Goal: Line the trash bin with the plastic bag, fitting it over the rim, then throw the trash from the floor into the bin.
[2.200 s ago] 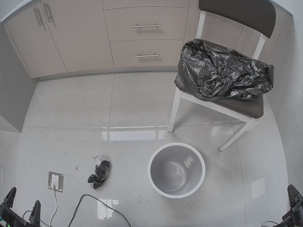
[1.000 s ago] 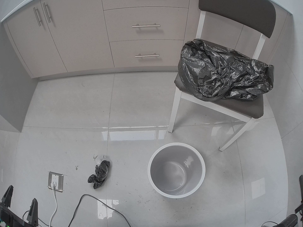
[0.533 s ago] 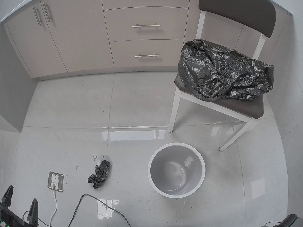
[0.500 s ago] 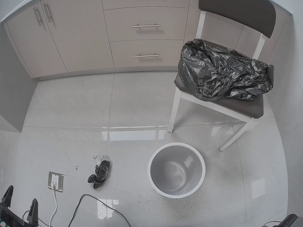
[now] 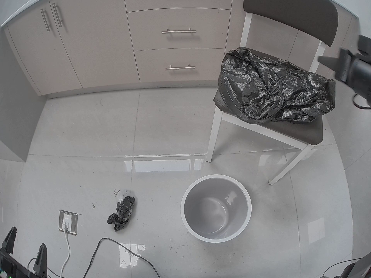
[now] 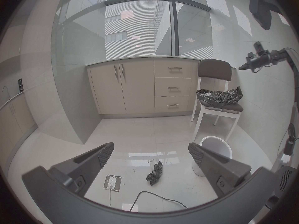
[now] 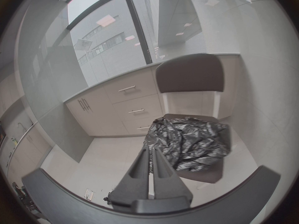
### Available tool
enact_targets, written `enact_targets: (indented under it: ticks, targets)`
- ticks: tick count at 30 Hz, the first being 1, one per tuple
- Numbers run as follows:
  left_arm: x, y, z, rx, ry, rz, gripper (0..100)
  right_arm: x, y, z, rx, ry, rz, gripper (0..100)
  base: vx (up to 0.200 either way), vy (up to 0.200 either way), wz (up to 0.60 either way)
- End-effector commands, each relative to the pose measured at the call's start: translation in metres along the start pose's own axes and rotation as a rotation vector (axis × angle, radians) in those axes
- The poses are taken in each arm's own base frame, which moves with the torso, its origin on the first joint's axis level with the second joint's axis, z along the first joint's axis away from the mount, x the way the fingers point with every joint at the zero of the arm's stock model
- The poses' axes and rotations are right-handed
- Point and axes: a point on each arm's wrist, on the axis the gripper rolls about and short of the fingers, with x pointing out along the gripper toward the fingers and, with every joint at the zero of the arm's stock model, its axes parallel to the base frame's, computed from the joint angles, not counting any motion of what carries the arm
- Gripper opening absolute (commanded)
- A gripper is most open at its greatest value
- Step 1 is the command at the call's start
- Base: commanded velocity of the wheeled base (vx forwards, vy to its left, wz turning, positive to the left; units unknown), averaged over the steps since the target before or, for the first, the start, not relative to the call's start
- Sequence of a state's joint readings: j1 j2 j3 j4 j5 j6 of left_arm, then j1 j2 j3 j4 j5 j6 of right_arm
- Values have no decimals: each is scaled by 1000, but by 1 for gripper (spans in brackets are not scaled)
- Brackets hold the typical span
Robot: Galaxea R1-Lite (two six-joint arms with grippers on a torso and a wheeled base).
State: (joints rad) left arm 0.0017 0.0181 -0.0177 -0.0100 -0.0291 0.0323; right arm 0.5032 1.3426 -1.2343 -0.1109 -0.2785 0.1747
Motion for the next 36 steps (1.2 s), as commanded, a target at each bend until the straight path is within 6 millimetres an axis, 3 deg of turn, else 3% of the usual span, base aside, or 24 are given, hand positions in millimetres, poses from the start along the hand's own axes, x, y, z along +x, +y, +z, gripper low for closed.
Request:
enact_targets:
  ticks: [1, 10, 13, 14, 15, 16, 17, 18, 21, 28, 33, 34, 36]
  targets:
    - [0, -1, -5, 1, 0, -20, 100, 121, 106, -75, -61, 173, 65, 0, 0, 0, 0]
    - [0, 1, -5, 3, -6, 32, 100, 135, 108, -105, -86, 264, 46, 0, 0, 0, 0]
    - [0, 1, -4, -12, -12, 40, 100, 138, 107, -103, -63, 258, 37, 0, 0, 0, 0]
    - [-2, 1, 5, -1, -53, 57, 100, 138, 106, -102, -62, 256, 34, 0, 0, 0, 0]
    - [-13, 3, 56, -62, -204, 55, 100, 139, 106, -101, -60, 252, 33, 0, 0, 0, 0]
    - [-32, 9, 147, -214, -384, -7, 100, 138, 106, -97, -55, 242, 34, 0, 0, 0, 0]
    - [-36, 16, 201, -382, -402, -112, 100, 137, 106, -93, -50, 231, 36, 0, 0, 0, 0]
    - [-44, 21, 215, -461, -313, -167, 100, 135, 107, -88, -44, 218, 39, 0, 0, 0, 0]
    - [-43, 24, 203, -309, 5, -139, 100, 123, 105, -72, -32, 183, 27, 0, 0, 0, 0]
    - [-23, 18, 162, -178, -53, -118, 100, 113, 85, -67, -39, 190, -21, 0, 0, 0, 0]
    - [-17, 18, 160, -129, -33, -66, 100, 108, 79, -72, -60, 210, -51, 0, 0, 0, 0]
    - [-15, 17, 162, -128, -27, -53, 100, 108, 73, -75, -71, 213, -99, 100, 0, 0, 0]
    - [-14, 18, 163, -128, -27, -50, 100, 105, 68, -77, -77, 218, -125, 100, 0, 0, 0]
